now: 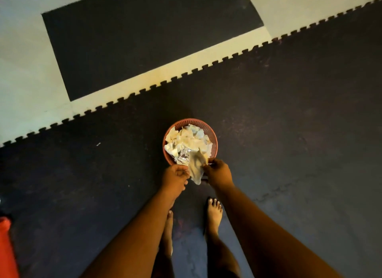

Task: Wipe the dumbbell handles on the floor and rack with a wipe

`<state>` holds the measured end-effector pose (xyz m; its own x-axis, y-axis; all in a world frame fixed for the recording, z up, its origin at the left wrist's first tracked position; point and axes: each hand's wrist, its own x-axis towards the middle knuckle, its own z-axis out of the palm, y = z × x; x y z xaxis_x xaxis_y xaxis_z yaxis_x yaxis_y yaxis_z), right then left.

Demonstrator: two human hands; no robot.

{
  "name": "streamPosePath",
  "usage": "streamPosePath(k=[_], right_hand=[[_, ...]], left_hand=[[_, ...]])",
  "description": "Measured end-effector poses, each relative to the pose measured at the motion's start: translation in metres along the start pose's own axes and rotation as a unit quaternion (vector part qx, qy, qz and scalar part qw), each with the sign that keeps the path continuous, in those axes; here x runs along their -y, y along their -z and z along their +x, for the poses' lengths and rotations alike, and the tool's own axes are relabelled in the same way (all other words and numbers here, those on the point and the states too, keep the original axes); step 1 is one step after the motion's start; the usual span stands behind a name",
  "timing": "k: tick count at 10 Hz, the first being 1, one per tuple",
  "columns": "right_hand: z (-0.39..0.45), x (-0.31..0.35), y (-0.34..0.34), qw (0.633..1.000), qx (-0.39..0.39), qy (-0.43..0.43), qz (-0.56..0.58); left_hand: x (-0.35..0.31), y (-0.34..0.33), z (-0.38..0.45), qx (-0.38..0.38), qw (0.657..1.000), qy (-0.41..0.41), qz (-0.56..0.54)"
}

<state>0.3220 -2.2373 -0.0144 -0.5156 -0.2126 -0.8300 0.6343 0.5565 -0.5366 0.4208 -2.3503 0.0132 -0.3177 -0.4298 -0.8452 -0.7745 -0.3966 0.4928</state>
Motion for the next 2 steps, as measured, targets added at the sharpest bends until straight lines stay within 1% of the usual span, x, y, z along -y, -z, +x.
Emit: streamPosePath(k=[1, 2], right_hand=[[0.035, 0.003, -0.008, 1.000, 0.008, -0.010, -0.012], [0.058, 0.005, -0.014, 0.996, -0.010, -0.024, -0.086]], left_hand=[[-0.003, -0.002, 0.028, -0.006, 1.000, -0.007, 0.006], [-0.006, -0.002, 0.042, -0.017, 1.000, -0.012, 0.015]])
